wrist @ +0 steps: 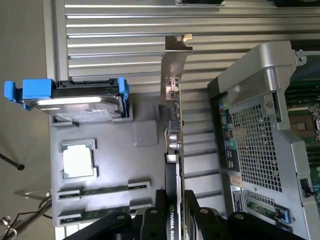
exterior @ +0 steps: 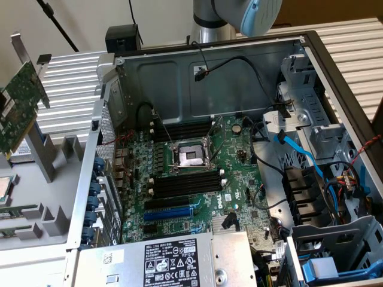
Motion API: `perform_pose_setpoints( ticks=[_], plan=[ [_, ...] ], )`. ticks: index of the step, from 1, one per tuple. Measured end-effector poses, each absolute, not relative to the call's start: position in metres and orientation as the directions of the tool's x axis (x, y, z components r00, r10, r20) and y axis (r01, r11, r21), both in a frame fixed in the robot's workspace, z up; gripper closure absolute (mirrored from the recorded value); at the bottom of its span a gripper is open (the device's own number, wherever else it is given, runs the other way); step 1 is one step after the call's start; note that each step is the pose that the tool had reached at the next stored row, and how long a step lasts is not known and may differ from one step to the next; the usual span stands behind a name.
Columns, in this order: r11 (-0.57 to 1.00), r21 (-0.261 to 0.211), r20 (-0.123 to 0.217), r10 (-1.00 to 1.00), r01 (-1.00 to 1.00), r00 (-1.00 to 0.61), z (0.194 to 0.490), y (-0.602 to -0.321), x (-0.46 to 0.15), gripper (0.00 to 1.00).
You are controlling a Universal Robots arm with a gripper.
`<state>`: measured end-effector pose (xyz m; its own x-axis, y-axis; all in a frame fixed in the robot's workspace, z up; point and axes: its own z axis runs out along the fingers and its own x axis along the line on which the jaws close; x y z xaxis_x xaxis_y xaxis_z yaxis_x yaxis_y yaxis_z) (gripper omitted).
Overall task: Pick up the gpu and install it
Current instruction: 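Pick up the gpu and move the gpu toward the slot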
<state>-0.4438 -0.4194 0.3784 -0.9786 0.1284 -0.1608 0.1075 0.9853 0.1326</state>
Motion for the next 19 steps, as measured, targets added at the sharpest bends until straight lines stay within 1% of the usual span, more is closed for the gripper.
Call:
perform_pose_setpoints(
  ticks=[3, 19],
  plan=[
    [0.985, 0.133, -0.161, 0.128, 0.107, -0.979, 0.389, -0.419, -0.444, 0.74],
    [0.985, 0.132, -0.159, 0.128, 0.108, -0.979, 0.410, -0.420, -0.416, 0.74]
  ],
)
